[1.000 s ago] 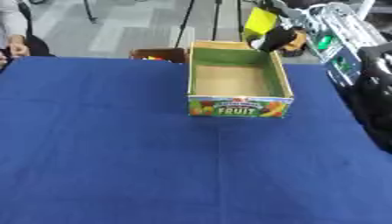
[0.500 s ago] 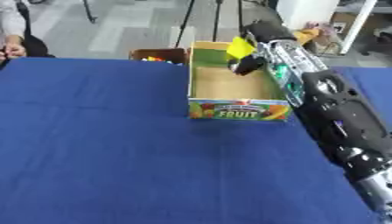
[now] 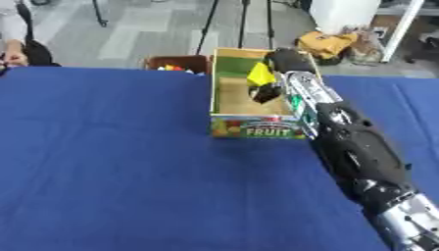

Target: Pick up objects on the table and place them in the box.

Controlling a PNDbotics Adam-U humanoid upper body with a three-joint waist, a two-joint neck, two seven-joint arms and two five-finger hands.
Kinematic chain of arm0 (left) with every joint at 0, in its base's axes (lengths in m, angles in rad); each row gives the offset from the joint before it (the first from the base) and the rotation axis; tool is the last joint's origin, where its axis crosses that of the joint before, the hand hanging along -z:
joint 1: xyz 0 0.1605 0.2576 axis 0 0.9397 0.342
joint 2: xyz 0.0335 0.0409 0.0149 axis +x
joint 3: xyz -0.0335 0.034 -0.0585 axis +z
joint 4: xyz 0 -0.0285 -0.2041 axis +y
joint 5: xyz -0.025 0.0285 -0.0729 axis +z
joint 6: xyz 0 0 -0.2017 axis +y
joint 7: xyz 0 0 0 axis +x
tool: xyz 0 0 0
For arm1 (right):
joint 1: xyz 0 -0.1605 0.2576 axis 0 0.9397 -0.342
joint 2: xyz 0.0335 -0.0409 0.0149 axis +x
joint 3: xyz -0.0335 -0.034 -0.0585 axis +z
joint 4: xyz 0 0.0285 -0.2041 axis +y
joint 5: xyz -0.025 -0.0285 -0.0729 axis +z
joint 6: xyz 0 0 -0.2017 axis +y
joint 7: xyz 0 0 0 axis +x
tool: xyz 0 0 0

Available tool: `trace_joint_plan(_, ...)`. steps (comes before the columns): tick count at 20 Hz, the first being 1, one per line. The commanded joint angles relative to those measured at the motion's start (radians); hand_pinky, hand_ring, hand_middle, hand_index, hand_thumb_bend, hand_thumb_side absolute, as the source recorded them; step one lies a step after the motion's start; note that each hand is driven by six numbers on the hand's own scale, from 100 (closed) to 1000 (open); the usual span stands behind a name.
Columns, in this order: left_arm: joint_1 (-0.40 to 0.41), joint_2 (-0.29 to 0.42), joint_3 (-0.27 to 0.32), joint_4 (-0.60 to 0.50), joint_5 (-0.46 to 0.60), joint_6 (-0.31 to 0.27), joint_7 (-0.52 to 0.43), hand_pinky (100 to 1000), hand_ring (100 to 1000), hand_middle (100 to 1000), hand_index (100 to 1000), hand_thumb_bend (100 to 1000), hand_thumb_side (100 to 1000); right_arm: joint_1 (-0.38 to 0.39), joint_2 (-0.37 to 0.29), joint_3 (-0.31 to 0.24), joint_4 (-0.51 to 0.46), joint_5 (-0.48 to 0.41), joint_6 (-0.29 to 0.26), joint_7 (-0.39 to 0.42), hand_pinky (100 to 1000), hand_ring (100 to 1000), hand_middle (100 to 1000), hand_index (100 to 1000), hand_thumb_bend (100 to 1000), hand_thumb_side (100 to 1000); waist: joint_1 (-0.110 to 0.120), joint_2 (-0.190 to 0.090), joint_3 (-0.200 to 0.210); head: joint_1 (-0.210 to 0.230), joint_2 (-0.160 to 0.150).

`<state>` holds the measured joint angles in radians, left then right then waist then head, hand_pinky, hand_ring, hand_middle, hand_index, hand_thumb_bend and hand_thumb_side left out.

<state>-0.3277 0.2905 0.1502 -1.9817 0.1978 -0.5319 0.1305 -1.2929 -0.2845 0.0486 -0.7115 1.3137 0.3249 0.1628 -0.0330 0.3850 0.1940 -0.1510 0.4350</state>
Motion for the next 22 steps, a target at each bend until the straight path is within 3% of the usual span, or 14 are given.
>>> trace_joint_plan(1,-0.014,0.008,-0.003,-0.018,0.001,-0.002,-0.007,598,757,878,965,100,1000,-0.020,-0.010,-0.026,0.000,0.018,0.022,-0.037,817,776,421,589,100,366,0.003,-0.016,0.004,-0.007,-0.020)
trace_joint_plan(7,-0.017,0.006,-0.003,-0.018,-0.001,-0.005,-0.009,598,758,879,965,100,1000,-0.015,-0.005,-0.035,0.014,0.007,0.029,-0.055,830,794,481,642,100,397,0.007,-0.006,0.009,-0.015,-0.026)
trace_joint_plan(13,-0.017,0.005,-0.004,-0.018,-0.003,-0.007,-0.010,598,757,879,965,100,1000,-0.013,0.001,-0.030,0.024,-0.001,0.013,-0.021,853,849,641,784,100,452,0.009,-0.001,0.010,-0.022,-0.026)
trace_joint_plan(14,-0.017,0.005,-0.004,-0.018,-0.003,-0.008,-0.010,598,757,878,965,100,1000,-0.013,0.002,-0.030,0.026,0.000,0.011,-0.012,861,871,710,823,103,491,0.009,0.000,0.011,-0.023,-0.026)
trace_joint_plan(22,-0.017,0.004,-0.003,-0.018,-0.003,-0.006,-0.010,598,758,879,965,100,1000,-0.013,0.002,-0.035,0.019,0.009,0.002,0.021,889,909,828,927,326,606,0.008,-0.001,0.012,-0.027,-0.027)
